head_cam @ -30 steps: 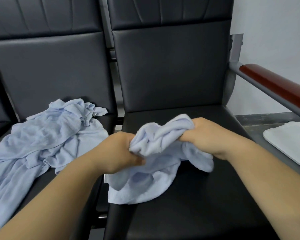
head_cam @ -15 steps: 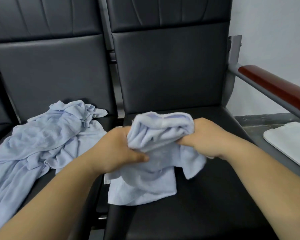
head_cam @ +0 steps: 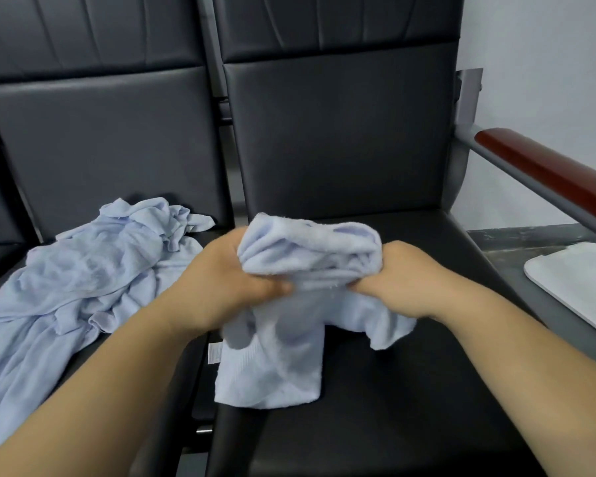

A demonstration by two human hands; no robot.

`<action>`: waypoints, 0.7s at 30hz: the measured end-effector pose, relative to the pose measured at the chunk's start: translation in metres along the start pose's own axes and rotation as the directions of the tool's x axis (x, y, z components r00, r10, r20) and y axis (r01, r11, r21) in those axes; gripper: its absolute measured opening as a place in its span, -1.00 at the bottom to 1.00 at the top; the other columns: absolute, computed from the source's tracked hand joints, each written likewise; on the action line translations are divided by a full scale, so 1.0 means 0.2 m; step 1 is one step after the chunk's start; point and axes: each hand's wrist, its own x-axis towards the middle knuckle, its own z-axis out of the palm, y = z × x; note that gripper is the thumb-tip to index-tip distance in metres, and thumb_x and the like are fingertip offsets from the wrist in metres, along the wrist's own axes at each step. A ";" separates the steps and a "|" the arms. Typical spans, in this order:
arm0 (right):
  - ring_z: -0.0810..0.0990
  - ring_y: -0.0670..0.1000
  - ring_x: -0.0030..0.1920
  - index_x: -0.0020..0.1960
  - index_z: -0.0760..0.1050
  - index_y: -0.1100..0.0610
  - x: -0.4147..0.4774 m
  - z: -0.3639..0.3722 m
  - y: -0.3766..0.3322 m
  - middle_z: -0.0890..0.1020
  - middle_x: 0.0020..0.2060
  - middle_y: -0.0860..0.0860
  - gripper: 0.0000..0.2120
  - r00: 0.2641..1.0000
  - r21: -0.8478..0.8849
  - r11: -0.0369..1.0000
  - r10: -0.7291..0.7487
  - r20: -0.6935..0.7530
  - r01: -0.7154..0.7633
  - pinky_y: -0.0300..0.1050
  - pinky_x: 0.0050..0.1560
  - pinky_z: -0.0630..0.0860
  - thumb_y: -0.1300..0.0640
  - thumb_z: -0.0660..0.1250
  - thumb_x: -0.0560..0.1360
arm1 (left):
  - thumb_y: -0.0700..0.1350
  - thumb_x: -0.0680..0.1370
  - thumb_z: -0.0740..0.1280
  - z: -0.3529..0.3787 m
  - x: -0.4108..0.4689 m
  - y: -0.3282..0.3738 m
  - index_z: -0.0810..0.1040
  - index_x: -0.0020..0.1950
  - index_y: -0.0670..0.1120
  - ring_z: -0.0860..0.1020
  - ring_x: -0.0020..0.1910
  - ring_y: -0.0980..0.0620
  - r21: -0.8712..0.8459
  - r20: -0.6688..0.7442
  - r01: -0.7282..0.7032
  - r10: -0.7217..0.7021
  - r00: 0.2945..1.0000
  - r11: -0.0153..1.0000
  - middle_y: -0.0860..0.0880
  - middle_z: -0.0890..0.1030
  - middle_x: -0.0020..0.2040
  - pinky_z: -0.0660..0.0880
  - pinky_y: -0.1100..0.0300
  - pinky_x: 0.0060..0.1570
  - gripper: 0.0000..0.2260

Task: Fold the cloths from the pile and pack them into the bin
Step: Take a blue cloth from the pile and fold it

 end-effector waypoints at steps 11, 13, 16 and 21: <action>0.74 0.01 -0.07 0.05 0.69 0.07 -0.05 -0.04 -0.01 0.76 -0.12 0.00 -0.76 0.983 0.166 0.985 -0.074 0.166 0.047 -0.03 -0.01 0.68 0.12 0.60 0.40 | -0.22 0.50 0.31 -0.02 -0.01 -0.04 0.62 -0.17 0.00 0.59 -0.31 -0.01 -0.246 -0.132 0.109 -0.144 0.981 0.963 -0.04 0.63 -0.31 0.41 0.15 -0.37 -0.85; 0.63 0.02 -0.24 -0.03 0.65 0.17 -0.03 -0.02 -0.01 0.66 -0.26 0.02 -0.77 0.994 -0.077 0.996 -0.029 0.106 0.037 -0.09 -0.19 0.56 0.03 0.54 0.44 | -0.31 0.54 0.37 -0.01 -0.01 -0.01 0.62 -0.12 -0.02 0.62 -0.26 0.05 -0.391 -0.105 0.097 -0.149 0.983 0.915 -0.03 0.63 -0.30 0.47 0.18 -0.36 -0.81; 0.49 0.00 -0.33 -0.05 0.63 0.23 -0.02 -0.03 0.00 0.55 -0.35 0.06 -0.72 1.000 0.126 0.992 -0.017 -0.013 0.019 -0.06 -0.30 0.41 -0.02 0.46 0.50 | -0.27 0.44 0.54 -0.03 -0.01 0.00 0.62 -0.10 -0.07 0.63 -0.30 0.15 -0.014 0.004 0.110 -0.110 0.994 0.994 0.03 0.67 -0.30 0.50 0.27 -0.34 -0.84; 0.71 0.00 -0.16 0.11 0.68 0.08 -0.07 -0.09 -0.02 0.73 -0.18 0.00 -0.81 0.992 0.522 0.850 -0.114 0.051 0.071 -0.04 -0.15 0.60 0.18 0.50 0.50 | -0.28 0.47 0.36 -0.02 -0.02 -0.04 0.50 -0.18 -0.20 0.59 -0.44 -0.11 0.142 -0.124 0.235 -0.218 0.968 0.962 -0.11 0.64 -0.41 0.41 0.14 -0.41 -0.93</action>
